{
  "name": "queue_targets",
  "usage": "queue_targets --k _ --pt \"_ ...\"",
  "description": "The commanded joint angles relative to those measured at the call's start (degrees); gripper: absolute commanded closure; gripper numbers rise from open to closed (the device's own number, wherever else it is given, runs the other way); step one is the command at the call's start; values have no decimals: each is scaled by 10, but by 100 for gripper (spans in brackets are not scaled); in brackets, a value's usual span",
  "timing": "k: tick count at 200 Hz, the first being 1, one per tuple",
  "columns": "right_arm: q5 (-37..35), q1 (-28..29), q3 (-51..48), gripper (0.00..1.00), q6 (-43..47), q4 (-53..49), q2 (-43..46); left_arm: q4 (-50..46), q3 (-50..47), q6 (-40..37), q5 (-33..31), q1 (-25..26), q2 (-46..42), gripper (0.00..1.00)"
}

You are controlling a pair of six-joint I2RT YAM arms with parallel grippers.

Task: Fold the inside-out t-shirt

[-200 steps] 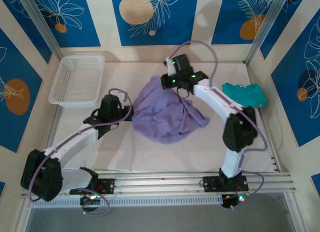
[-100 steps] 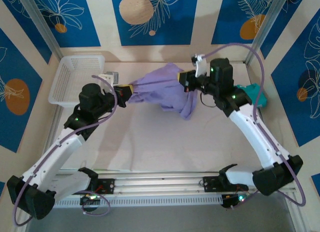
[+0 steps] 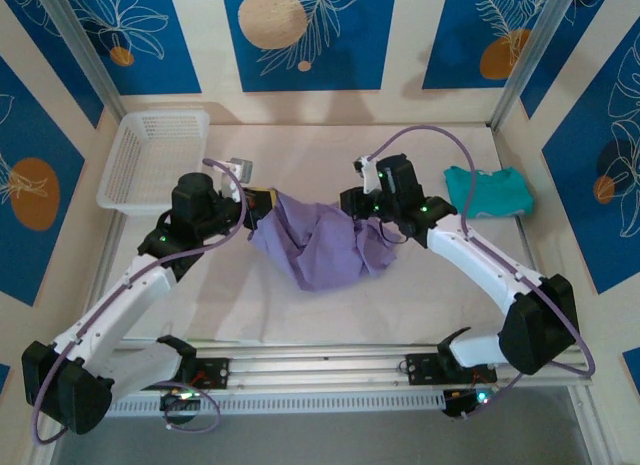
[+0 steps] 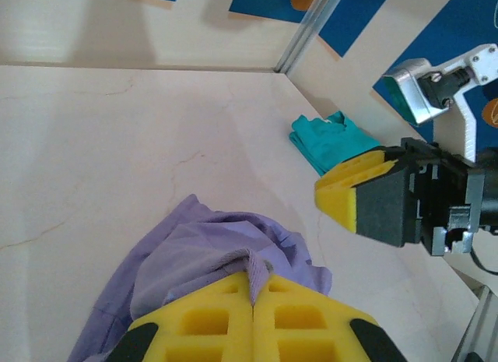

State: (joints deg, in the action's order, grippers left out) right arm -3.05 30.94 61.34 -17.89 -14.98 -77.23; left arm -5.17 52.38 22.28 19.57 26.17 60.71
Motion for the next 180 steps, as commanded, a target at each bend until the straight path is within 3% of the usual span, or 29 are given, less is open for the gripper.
queue_targets --k 1,27,39,49,88,102,125,140,152,180 --pt "18 32 -12 64 34 36 -13 12 -2 -13 28 3 -6 100" --pt "24 87 -47 51 118 75 -26 6 -1 -15 23 3 -7 100" --pt "15 104 -55 38 143 89 -39 6 -1 -13 24 3 -8 100" --pt "11 114 -54 33 158 98 -54 8 -2 -10 25 3 -9 100" --pt "0 133 -32 32 161 161 -121 6 0 -2 28 3 -15 100" --pt "-13 136 -20 40 155 173 -138 0 1 -1 17 3 -21 100" --pt "-38 133 -21 77 144 179 -117 -20 5 -3 -15 3 -27 100" --pt "-29 122 -23 93 139 157 -72 -34 9 -7 -50 3 -29 100" --pt "5 106 -24 100 129 139 -29 -38 12 -12 -73 3 -30 100" --pt "127 56 21 100 107 69 52 -20 35 -12 -86 3 -28 100"
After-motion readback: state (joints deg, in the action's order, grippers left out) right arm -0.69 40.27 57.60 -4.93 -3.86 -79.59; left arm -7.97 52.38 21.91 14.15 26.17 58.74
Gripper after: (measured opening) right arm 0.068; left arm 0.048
